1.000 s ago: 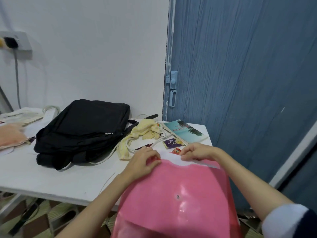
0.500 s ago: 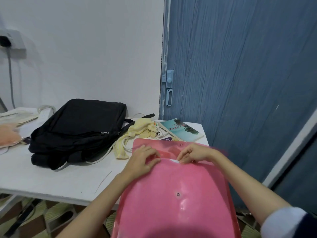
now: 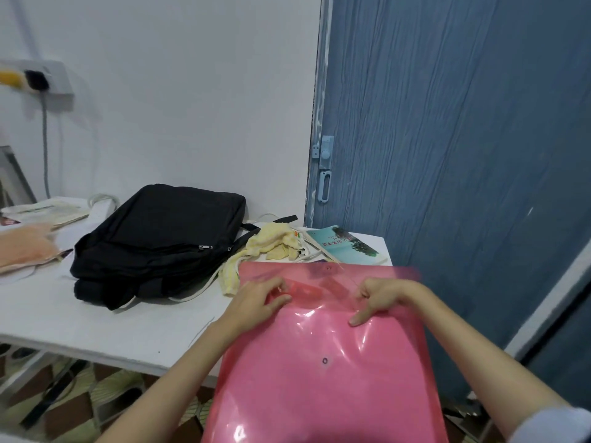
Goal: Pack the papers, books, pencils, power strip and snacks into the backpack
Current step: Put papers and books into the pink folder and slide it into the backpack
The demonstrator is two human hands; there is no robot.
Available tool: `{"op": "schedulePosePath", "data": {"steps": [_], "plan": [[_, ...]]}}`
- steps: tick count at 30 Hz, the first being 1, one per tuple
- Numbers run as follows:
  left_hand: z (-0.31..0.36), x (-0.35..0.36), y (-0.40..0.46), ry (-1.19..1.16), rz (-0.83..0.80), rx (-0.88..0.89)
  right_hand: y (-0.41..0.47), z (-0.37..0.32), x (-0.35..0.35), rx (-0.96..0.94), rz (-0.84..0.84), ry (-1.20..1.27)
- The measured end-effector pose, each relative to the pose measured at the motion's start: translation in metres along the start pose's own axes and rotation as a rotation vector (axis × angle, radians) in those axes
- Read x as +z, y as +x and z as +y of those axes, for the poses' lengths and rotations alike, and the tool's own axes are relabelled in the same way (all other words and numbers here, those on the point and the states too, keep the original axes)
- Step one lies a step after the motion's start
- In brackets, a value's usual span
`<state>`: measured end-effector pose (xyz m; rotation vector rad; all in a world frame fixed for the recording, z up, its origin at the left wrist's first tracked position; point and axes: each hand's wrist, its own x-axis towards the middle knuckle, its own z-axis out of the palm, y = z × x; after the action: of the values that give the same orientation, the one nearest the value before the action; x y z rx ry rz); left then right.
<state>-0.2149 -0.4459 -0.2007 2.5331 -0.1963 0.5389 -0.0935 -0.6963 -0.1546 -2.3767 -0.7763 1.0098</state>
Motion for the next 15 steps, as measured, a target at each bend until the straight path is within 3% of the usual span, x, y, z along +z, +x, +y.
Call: {"op": "schedulePosePath", "data": {"steps": [5,10,13,15], "plan": [[-0.002,-0.016,-0.013,-0.125,0.037,-0.102,-0.008,-0.021,0.002,-0.148,-0.026,-0.048],[-0.006,-0.050,-0.029,-0.035,0.349,-0.065,-0.016,-0.064,0.006,-0.367,0.033,-0.026],[-0.016,-0.069,-0.047,0.089,0.527,-0.252,-0.015,-0.095,0.013,-0.450,0.035,-0.013],[-0.026,-0.082,-0.062,-0.043,0.527,-0.475,-0.010,-0.113,0.019,-0.487,0.030,0.003]]}}
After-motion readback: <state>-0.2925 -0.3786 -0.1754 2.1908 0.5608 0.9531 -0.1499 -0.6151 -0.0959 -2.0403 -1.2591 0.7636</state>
